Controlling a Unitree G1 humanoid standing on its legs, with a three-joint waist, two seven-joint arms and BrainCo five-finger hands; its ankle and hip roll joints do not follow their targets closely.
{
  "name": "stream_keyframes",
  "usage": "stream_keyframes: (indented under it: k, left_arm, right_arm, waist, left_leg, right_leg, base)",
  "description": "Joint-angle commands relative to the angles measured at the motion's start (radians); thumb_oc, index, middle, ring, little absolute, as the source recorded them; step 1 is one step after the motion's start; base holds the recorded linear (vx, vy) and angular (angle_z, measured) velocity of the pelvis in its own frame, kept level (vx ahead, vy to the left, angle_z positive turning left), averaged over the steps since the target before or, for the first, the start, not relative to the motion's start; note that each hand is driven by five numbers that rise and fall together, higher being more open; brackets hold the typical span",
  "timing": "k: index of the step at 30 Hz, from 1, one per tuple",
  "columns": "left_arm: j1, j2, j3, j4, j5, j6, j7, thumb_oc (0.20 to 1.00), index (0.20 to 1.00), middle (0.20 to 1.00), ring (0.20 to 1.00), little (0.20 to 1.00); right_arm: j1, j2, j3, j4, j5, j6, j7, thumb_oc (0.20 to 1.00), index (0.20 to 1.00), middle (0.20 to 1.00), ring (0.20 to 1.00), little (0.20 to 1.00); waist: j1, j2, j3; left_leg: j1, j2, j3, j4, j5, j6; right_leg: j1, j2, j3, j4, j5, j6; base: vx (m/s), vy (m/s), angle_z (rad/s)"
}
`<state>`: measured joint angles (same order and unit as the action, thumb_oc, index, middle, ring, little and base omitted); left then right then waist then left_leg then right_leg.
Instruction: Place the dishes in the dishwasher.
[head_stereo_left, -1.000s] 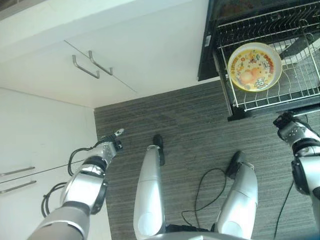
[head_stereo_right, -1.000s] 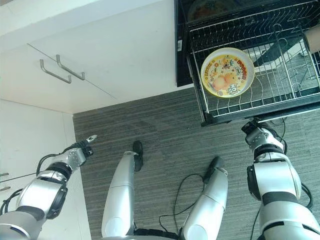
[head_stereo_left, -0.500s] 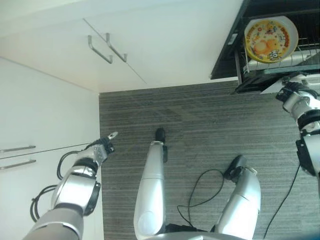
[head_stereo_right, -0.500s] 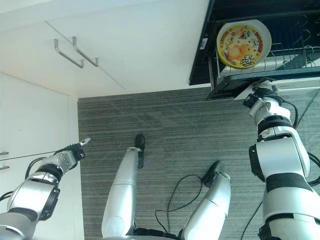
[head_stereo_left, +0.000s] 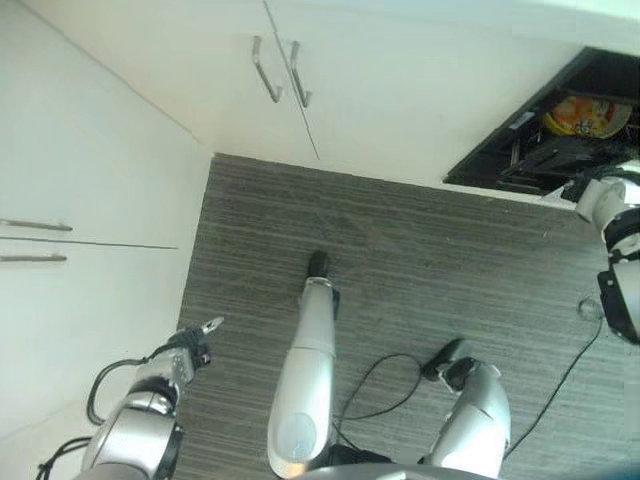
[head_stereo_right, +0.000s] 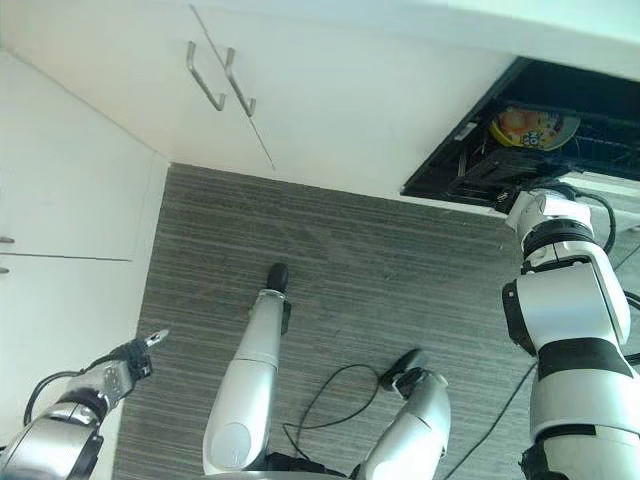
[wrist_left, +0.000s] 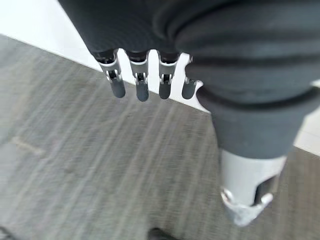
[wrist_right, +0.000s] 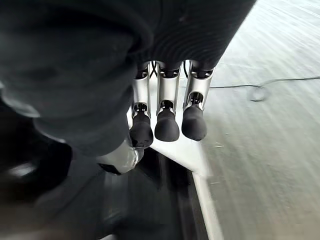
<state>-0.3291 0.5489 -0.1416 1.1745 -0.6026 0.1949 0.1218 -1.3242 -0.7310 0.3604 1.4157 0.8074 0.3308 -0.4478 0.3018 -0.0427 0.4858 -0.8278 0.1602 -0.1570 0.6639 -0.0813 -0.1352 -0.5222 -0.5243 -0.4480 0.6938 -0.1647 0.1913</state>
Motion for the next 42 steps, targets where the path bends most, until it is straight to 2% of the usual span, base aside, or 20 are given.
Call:
stream_keyframes:
  k: [1, 6, 8, 16, 23, 26, 29, 32, 33, 36, 39, 42]
  left_arm:
    - [0.03, 0.071, -0.002, 0.034, 0.087, -0.035, -0.005, 1.0, 1.0, 1.0, 1.0, 1.0]
    - [0.103, 0.126, 0.037, -0.01, 0.125, -0.047, 0.023, 1.0, 1.0, 1.0, 1.0, 1.0]
    - [0.124, 0.13, 0.041, -0.033, 0.125, -0.051, 0.042, 1.0, 1.0, 1.0, 1.0, 1.0]
    - [0.136, 0.143, 0.036, -0.093, 0.11, -0.031, 0.101, 1.0, 1.0, 1.0, 1.0, 1.0]
    - [0.133, 0.131, 0.026, -0.105, 0.101, -0.032, 0.127, 1.0, 1.0, 1.0, 1.0, 1.0]
    - [0.12, 0.124, 0.018, -0.111, 0.091, -0.03, 0.125, 1.0, 1.0, 1.0, 1.0, 1.0]
    - [0.087, 0.11, 0.002, -0.114, 0.069, -0.03, 0.123, 1.0, 1.0, 1.0, 1.0, 1.0]
    - [0.056, 0.097, -0.011, -0.114, 0.048, -0.034, 0.118, 1.0, 1.0, 1.0, 1.0, 1.0]
    - [0.033, 0.09, -0.016, -0.114, 0.035, -0.031, 0.108, 1.0, 1.0, 1.0, 1.0, 1.0]
    - [-0.003, 0.078, -0.022, -0.116, 0.003, -0.028, 0.102, 1.0, 1.0, 1.0, 1.0, 1.0]
    - [-0.029, 0.073, -0.016, -0.121, -0.028, -0.026, 0.087, 1.0, 1.0, 1.0, 1.0, 1.0]
    - [-0.033, 0.071, -0.009, -0.118, -0.05, -0.036, 0.078, 1.0, 1.0, 1.0, 1.0, 1.0]
  right_arm:
    - [-0.203, -0.11, 0.105, -0.159, -0.041, -0.197, -0.03, 0.2, 0.2, 0.2, 0.2, 0.2]
    - [-0.216, -0.171, 0.105, -0.189, -0.009, -0.2, -0.062, 0.2, 0.2, 0.2, 0.2, 0.2]
    - [-0.214, -0.187, 0.101, -0.194, -0.004, -0.19, -0.057, 0.2, 0.2, 0.2, 0.2, 0.2]
    - [-0.174, -0.207, 0.087, -0.183, 0.031, -0.155, 0.006, 0.2, 0.2, 0.2, 0.2, 0.2]
    - [-0.131, -0.197, 0.062, -0.155, 0.053, -0.123, 0.069, 0.2, 0.2, 0.2, 0.2, 0.2]
    - [-0.1, -0.18, 0.05, -0.153, 0.028, -0.121, 0.126, 0.2, 0.2, 0.2, 0.2, 0.2]
    - [-0.04, -0.134, 0.041, -0.162, 0.005, -0.14, 0.199, 0.2, 0.2, 0.2, 0.2, 0.2]
    - [0.03, -0.086, 0.016, -0.169, -0.003, -0.169, 0.223, 0.2, 0.2, 0.2, 0.2, 0.2]
    - [0.084, -0.058, -0.008, -0.184, -0.001, -0.201, 0.244, 0.2, 0.2, 0.2, 0.2, 0.2]
    - [0.17, -0.02, -0.041, -0.225, -0.029, -0.236, 0.278, 0.2, 0.2, 0.2, 0.2, 0.2]
    - [0.267, -0.025, -0.066, -0.321, -0.025, -0.244, 0.324, 0.2, 0.2, 0.2, 0.2, 0.2]
    - [0.328, -0.031, -0.085, -0.359, -0.033, -0.244, 0.362, 0.2, 0.2, 0.2, 0.2, 0.2]
  waist:
    - [0.08, -0.032, -0.078]
    - [0.114, -0.094, -0.069]
    - [0.122, -0.108, -0.063]
    - [0.136, -0.135, -0.038]
    - [0.136, -0.126, -0.029]
    - [0.131, -0.116, -0.023]
    - [0.121, -0.103, -0.015]
    - [0.11, -0.094, -0.01]
    - [0.099, -0.086, -0.006]
    - [0.073, -0.074, -0.001]
    - [0.031, -0.066, 0.001]
    - [0.012, -0.071, -0.006]
  left_leg:
    - [0.09, 0.054, 0.107, -0.078, 0.034, 0.044]
    - [0.135, 0.091, 0.101, -0.057, 0.012, 0.052]
    - [0.147, 0.102, 0.099, -0.047, 0.004, 0.057]
    - [0.168, 0.137, 0.093, -0.031, -0.009, 0.063]
    - [0.168, 0.139, 0.094, -0.031, -0.01, 0.061]
    - [0.16, 0.136, 0.095, -0.024, -0.012, 0.06]
    - [0.166, 0.129, 0.104, -0.04, -0.007, 0.058]
    - [0.17, 0.122, 0.112, -0.049, -0.006, 0.059]
    - [0.174, 0.118, 0.118, -0.053, -0.007, 0.062]
    - [0.177, 0.112, 0.131, -0.06, -0.009, 0.063]
    - [0.189, 0.101, 0.151, -0.081, -0.008, 0.058]
    - [0.211, 0.095, 0.166, -0.105, -0.006, 0.053]
  right_leg:
    - [-0.006, -0.009, 0.057, -0.016, 0.145, -0.008]
    - [0.1, 0.0, 0.007, -0.045, 0.161, -0.013]
    - [0.126, 0.003, -0.003, -0.049, 0.161, -0.015]
    - [0.191, 0.009, -0.034, -0.079, 0.183, -0.017]
    - [0.194, 0.007, -0.04, -0.092, 0.179, -0.017]
    - [0.179, 0.002, -0.034, -0.086, 0.175, -0.018]
    - [0.166, -0.008, -0.031, -0.093, 0.18, -0.016]
    - [0.155, -0.016, -0.024, -0.096, 0.184, -0.014]
    - [0.149, -0.02, -0.018, -0.097, 0.186, -0.013]
    - [0.132, -0.027, -0.001, -0.104, 0.195, -0.008]
    - [0.119, -0.022, 0.032, -0.137, 0.218, 0.0]
    - [0.142, -0.013, 0.048, -0.193, 0.239, 0.007]
  base:
    - [0.15, -0.135, 0.09]
    - [0.16, -0.13, -0.01]
    - [0.13, -0.092, -0.09]
    - [0.05, -0.064, -0.08]
    - [-0.01, -0.005, -0.02]
    - [-0.07, 0.04, -0.04]
    - [-0.1, 0.096, -0.06]
    - [-0.09, 0.141, -0.06]
    - [-0.11, 0.191, 0.02]
    - [-0.12, 0.236, 0.08]
    - [-0.08, 0.266, 0.0]
    - [-0.02, 0.236, 0.01]
